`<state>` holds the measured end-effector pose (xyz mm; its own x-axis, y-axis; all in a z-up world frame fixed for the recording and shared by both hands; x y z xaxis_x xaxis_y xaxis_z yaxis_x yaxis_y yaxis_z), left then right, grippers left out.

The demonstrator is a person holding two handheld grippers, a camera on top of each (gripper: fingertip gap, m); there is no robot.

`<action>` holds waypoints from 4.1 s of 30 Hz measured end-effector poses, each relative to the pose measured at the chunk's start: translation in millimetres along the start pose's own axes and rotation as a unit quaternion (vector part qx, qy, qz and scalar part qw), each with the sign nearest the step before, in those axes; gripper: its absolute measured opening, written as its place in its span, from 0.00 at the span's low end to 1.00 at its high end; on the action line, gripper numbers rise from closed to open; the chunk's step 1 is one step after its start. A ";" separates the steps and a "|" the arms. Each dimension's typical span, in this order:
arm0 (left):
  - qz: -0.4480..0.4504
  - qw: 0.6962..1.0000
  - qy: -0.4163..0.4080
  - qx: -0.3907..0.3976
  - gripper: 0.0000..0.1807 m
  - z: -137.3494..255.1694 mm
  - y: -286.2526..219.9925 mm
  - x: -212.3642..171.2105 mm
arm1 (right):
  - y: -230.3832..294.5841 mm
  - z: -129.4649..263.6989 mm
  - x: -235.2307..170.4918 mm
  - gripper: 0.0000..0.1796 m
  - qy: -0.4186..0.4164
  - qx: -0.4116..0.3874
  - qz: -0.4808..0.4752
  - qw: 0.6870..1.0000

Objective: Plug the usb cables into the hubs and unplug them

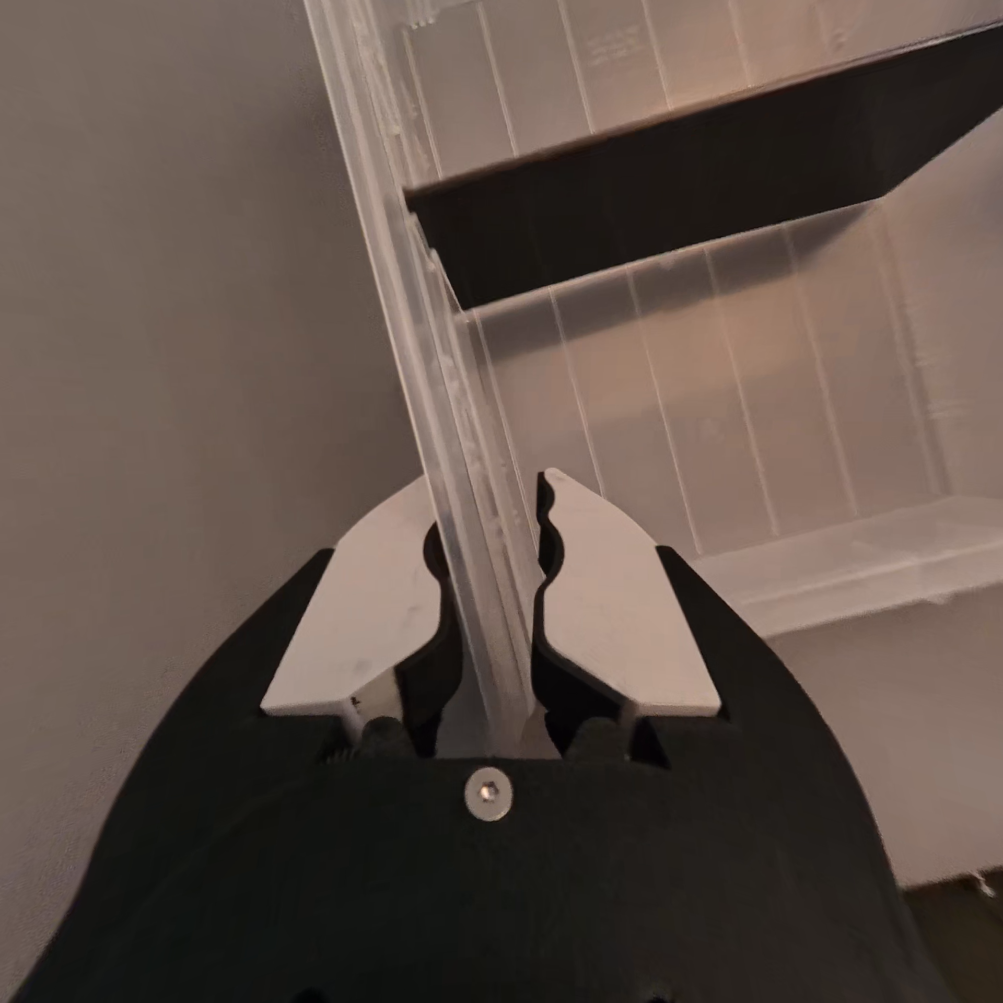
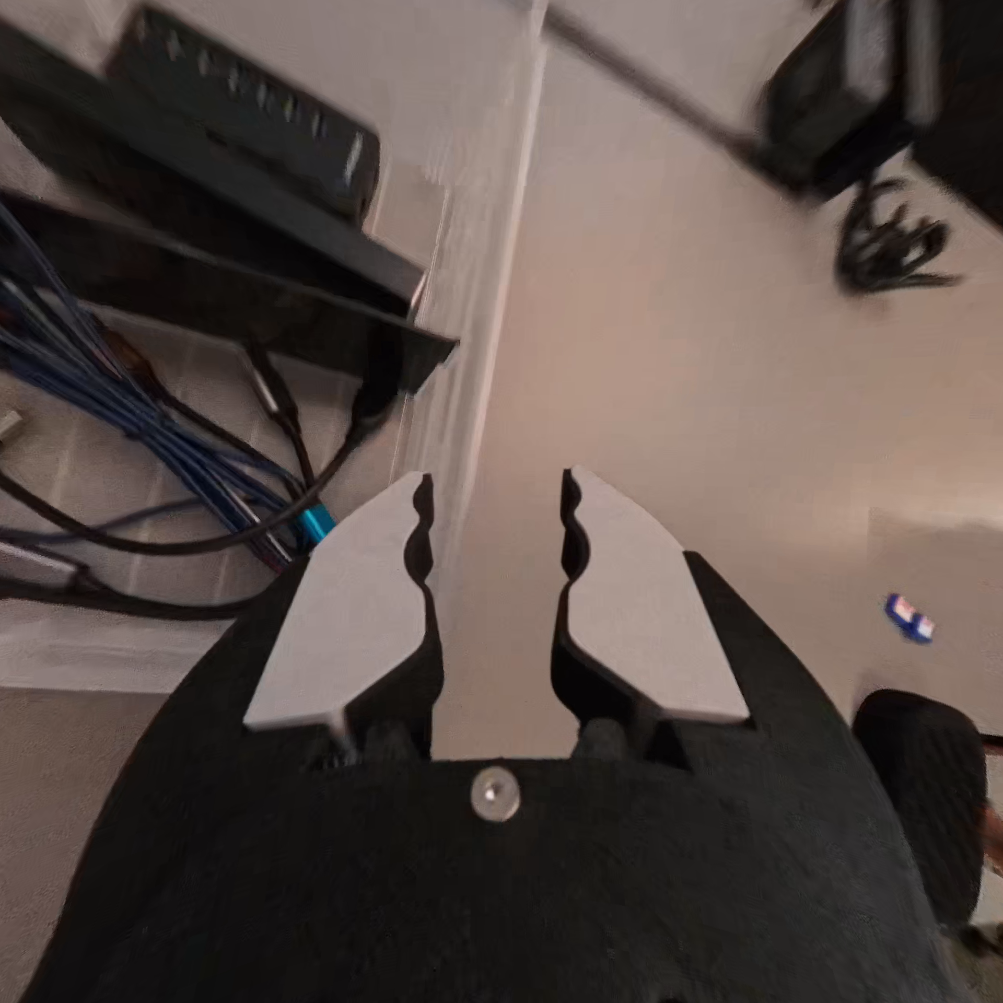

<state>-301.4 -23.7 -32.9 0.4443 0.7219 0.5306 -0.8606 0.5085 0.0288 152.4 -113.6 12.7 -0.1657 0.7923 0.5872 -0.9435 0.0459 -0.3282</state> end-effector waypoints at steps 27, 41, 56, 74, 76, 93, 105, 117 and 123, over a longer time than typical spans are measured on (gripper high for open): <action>0.002 0.972 -0.233 0.027 0.36 83.7 -8.7 -19.2 | 251.4 -38.5 101.9 0.15 0.203 0.253 -0.002 0.946; -0.021 0.941 -0.337 0.026 0.32 149.8 -27.6 -20.4 | 254.0 -28.2 135.5 0.03 0.337 0.270 0.066 0.899; -0.034 0.907 -0.393 -0.149 0.41 181.7 -49.6 -13.1 | 61.8 47.3 189.1 0.03 0.231 0.316 -0.001 0.920; -0.092 0.920 0.200 -0.325 0.33 -62.9 -205.7 129.9 | -254.9 -7.6 -99.9 0.03 0.252 0.105 -0.335 0.902; -0.112 0.919 0.235 -0.294 0.25 -62.4 -204.3 139.3 | -254.7 -12.5 -109.0 0.03 0.261 0.098 -0.326 0.903; -0.029 0.957 0.244 -0.152 0.05 -68.5 20.5 118.7 | -166.6 -70.3 -78.2 0.03 0.303 0.158 -0.160 0.926; 0.192 0.958 0.202 -0.071 0.03 -2.1 204.4 6.5 | -217.1 -106.0 -93.0 0.03 0.322 0.161 -0.216 0.907; 0.214 0.957 0.189 -0.046 0.03 7.3 234.5 -9.0 | -235.7 -117.0 -90.6 0.03 0.307 0.186 -0.149 0.921; 0.203 0.963 0.175 -0.033 0.03 3.6 241.5 -3.8 | -230.5 -115.9 -89.5 0.03 0.311 0.189 -0.153 0.919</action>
<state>-511.8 94.7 -25.0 0.1410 0.9754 0.1693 -0.9684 0.1714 -0.1812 418.0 -124.6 -50.0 0.2094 0.9772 0.0343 -0.9702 0.2033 0.1321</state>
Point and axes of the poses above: each gripper's, where its closed fingertips meet, z back along the fingers, x out of its top, y = z × x across the jaws, the point moved 9 cm from there along z, back along the fingers, and after that the axes turned 1 degree about -x, right-handed, at the moved point
